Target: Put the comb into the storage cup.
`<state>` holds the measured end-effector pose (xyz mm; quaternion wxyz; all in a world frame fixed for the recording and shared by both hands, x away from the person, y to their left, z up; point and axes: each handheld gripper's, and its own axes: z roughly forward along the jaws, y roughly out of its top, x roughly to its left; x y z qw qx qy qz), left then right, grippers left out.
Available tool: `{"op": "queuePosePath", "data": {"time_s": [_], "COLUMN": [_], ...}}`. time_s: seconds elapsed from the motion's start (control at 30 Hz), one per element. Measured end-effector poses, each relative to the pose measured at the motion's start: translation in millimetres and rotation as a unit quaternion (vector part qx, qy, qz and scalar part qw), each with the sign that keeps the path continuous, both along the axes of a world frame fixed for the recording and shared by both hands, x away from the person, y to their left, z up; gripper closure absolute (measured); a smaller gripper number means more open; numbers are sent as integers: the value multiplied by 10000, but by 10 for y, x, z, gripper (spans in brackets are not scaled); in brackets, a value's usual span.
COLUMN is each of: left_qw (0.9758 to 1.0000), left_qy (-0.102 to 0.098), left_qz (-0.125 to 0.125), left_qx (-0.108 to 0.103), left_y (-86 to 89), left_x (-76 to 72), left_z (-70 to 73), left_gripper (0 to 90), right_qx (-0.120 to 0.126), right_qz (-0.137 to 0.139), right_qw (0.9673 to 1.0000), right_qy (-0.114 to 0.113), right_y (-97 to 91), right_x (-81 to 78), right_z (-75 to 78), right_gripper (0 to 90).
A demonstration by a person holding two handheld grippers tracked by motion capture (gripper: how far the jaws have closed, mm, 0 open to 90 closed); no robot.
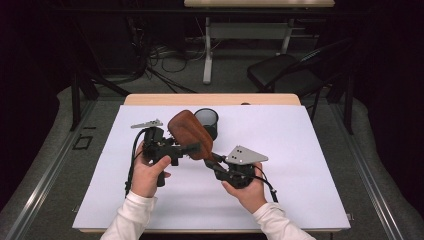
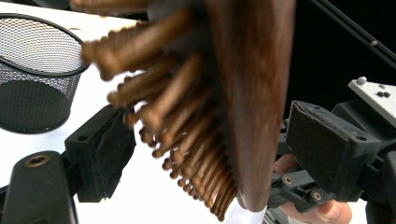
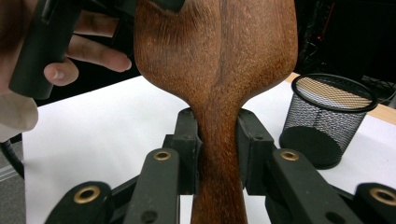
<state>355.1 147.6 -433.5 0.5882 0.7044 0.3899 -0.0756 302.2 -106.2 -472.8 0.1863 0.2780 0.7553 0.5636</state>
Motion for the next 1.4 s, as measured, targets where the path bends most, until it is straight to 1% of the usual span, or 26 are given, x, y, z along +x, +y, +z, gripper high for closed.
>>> {"op": "queuePosePath", "data": {"time_s": [0.27,0.37,0.5,0.6,0.73,0.87,0.93,1.23,1.3,1.37,1.4], "left_qw": [9999,9999,9999,9999,9999,9997,9997,9996,9997,9996,9996], "left_qy": [15,43,46,43,36,86,85,26,39,115,116], "left_qz": [108,92,87,120,163,226,240,252,235,252,224], "left_qx": [-67,-105,-49,9,22,39,11,81,82,83,96], "left_y": [91,124,149,157,168,178,184,184,186,190,192], "left_x": [7,11,9,4,0,1,1,3,4,4,7], "left_z": [30,39,43,40,33,23,11,0,-1,-4,-6], "left_gripper": [162,174,194,231,291,345,372,371,372,372,376], "right_qx": [-95,-139,-195,-206,-180,-192,-192,-236,-232,-250,-262], "right_qz": [100,176,228,247,252,269,271,281,289,296,295], "right_qw": [9999,9997,9995,9995,9995,9994,9994,9993,9993,9992,9992], "right_qy": [-29,-38,-67,-70,-69,-94,-97,-109,-107,-119,-120], "right_y": [55,83,113,119,110,106,107,112,109,108,109], "right_x": [-40,-56,-74,-80,-78,-79,-80,-72,-70,-68,-67], "right_z": [-34,-53,-73,-78,-78,-83,-86,-110,-110,-111,-116], "right_gripper": [721,721,720,721,720,720,720,720,720,720,720]}}
